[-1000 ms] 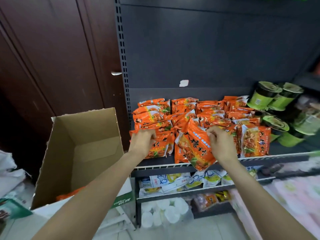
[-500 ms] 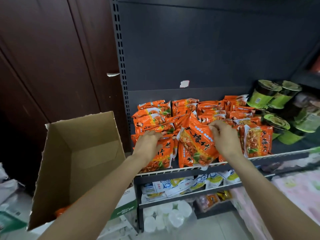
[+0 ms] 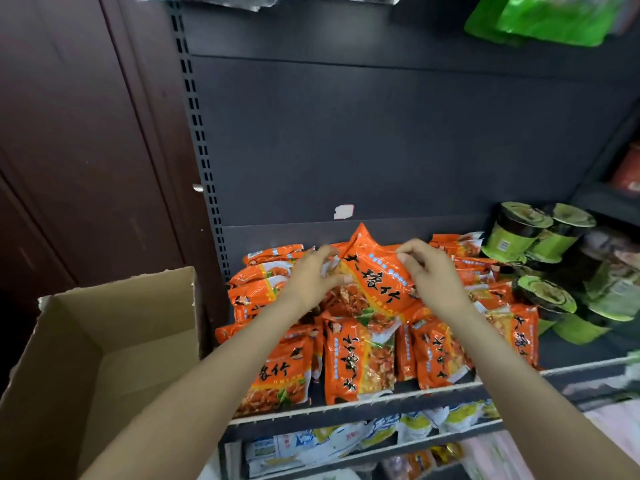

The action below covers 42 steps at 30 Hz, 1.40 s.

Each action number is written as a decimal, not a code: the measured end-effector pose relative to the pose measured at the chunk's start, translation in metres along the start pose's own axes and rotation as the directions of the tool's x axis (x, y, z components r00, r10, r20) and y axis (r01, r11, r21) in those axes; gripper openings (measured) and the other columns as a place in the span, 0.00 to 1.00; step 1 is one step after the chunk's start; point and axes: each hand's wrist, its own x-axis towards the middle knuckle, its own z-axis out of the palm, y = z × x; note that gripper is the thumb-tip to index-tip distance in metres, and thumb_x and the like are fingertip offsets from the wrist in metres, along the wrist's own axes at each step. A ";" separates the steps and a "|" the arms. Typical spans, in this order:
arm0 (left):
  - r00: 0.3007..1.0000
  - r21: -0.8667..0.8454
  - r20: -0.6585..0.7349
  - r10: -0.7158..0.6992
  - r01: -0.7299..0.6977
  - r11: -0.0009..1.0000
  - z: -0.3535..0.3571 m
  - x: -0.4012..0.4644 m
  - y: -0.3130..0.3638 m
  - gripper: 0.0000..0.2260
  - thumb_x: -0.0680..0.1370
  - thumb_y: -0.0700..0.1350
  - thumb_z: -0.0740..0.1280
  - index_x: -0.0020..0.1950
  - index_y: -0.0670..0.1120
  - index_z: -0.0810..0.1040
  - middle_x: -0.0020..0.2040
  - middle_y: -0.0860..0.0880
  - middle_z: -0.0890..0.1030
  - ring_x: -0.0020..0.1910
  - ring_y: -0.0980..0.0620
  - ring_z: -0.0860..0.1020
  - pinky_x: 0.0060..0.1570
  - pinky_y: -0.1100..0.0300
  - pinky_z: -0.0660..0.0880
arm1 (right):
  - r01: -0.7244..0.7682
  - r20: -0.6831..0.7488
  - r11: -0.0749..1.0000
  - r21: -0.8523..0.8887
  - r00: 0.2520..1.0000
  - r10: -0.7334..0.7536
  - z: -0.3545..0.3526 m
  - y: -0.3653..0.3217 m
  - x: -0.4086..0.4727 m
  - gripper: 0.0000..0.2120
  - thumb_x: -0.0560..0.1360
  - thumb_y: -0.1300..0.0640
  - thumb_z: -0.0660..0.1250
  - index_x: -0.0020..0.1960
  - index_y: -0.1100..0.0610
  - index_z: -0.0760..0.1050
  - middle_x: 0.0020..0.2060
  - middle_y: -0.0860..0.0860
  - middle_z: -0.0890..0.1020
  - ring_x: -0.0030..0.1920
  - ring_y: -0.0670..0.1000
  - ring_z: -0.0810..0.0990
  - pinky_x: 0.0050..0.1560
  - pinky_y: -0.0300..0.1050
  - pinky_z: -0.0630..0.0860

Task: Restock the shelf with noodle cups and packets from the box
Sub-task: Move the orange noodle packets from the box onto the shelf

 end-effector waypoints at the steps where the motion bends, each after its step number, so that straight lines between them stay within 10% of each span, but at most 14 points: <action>1: 0.999 0.021 -0.045 -0.009 0.010 1.000 0.004 0.009 0.001 0.21 0.72 0.50 0.72 0.62 0.44 0.74 0.54 0.43 0.74 0.55 0.46 0.74 0.46 0.63 0.64 | -0.008 0.022 1.000 0.013 1.000 0.008 -0.001 0.007 0.009 0.05 0.79 0.57 0.62 0.44 0.52 0.74 0.33 0.44 0.75 0.33 0.42 0.73 0.35 0.36 0.68; 9: 0.971 0.027 -0.222 -0.088 0.097 0.995 0.029 0.069 -0.007 0.18 0.71 0.50 0.74 0.57 0.46 0.75 0.52 0.47 0.76 0.52 0.50 0.75 0.48 0.63 0.68 | 0.011 0.122 0.991 -0.131 0.992 0.005 -0.004 0.055 0.084 0.10 0.71 0.52 0.73 0.50 0.53 0.78 0.45 0.49 0.81 0.46 0.50 0.79 0.47 0.47 0.76; 13: 0.952 0.182 -0.065 -0.300 0.307 0.934 0.034 0.073 -0.040 0.20 0.74 0.50 0.71 0.63 0.43 0.74 0.61 0.46 0.77 0.61 0.45 0.75 0.60 0.54 0.72 | -0.020 0.013 0.994 -0.110 1.000 0.022 0.002 0.074 0.104 0.08 0.72 0.54 0.72 0.50 0.53 0.77 0.46 0.50 0.81 0.46 0.50 0.80 0.48 0.49 0.78; 24: 0.930 0.464 0.238 -0.282 0.146 0.874 0.045 0.073 -0.058 0.18 0.79 0.36 0.60 0.68 0.49 0.73 0.69 0.47 0.72 0.67 0.48 0.71 0.67 0.56 0.67 | 0.026 -0.043 0.994 0.107 0.999 -0.022 0.024 0.083 0.124 0.08 0.72 0.56 0.71 0.51 0.54 0.78 0.45 0.47 0.82 0.46 0.44 0.79 0.45 0.29 0.70; 34: 0.940 0.438 0.285 -0.185 0.043 0.898 0.047 0.067 -0.059 0.20 0.78 0.32 0.60 0.65 0.49 0.76 0.66 0.46 0.74 0.65 0.47 0.72 0.66 0.55 0.69 | 0.017 0.181 0.968 0.250 0.981 -0.064 0.064 0.084 0.133 0.05 0.75 0.59 0.68 0.50 0.57 0.75 0.44 0.45 0.81 0.46 0.41 0.79 0.48 0.37 0.74; 42: 0.939 0.425 0.297 -0.176 0.035 0.905 0.047 0.061 -0.056 0.20 0.79 0.34 0.59 0.68 0.50 0.73 0.70 0.48 0.70 0.70 0.47 0.68 0.70 0.52 0.65 | -0.009 0.331 0.996 -0.094 0.943 0.040 0.088 0.116 0.132 0.09 0.76 0.60 0.66 0.56 0.59 0.76 0.51 0.52 0.80 0.52 0.50 0.79 0.50 0.40 0.72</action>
